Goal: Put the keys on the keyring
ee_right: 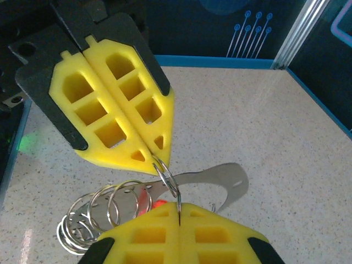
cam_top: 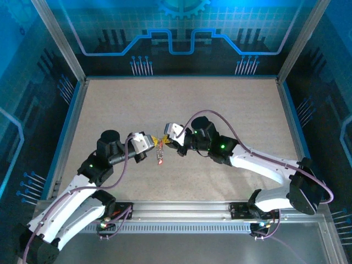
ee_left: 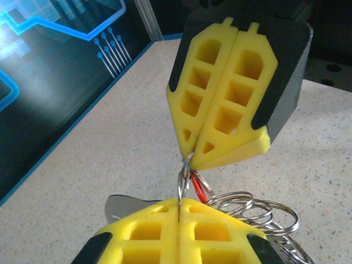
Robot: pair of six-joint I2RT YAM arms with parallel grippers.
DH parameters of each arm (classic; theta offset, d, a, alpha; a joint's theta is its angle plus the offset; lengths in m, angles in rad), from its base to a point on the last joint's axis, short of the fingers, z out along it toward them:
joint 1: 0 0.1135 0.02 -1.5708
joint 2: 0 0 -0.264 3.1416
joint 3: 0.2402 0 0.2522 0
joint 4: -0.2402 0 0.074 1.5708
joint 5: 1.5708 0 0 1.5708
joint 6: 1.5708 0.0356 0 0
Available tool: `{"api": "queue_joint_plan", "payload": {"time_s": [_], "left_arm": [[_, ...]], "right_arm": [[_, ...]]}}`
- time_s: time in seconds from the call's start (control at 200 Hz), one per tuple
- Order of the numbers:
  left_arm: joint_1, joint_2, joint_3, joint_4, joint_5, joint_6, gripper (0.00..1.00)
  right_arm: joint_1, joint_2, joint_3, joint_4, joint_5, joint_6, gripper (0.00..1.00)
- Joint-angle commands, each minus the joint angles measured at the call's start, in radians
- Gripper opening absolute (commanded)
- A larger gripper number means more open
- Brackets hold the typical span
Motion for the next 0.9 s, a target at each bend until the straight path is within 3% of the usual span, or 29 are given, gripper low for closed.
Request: {"api": "queue_joint_plan", "payload": {"time_s": [0.0,0.455,0.895], "left_arm": [[-0.007,-0.004,0.020,0.017,-0.084,0.014,0.00],[-0.007,0.000,0.027,-0.003,-0.126,-0.024,0.00],[-0.008,0.004,0.029,-0.004,-0.142,-0.045,0.00]], "right_arm": [[0.019,0.010,0.026,0.008,0.002,0.028,0.00],[0.039,0.043,0.063,0.014,-0.024,0.043,0.00],[0.090,0.088,0.091,0.059,0.141,0.096,0.00]]}}
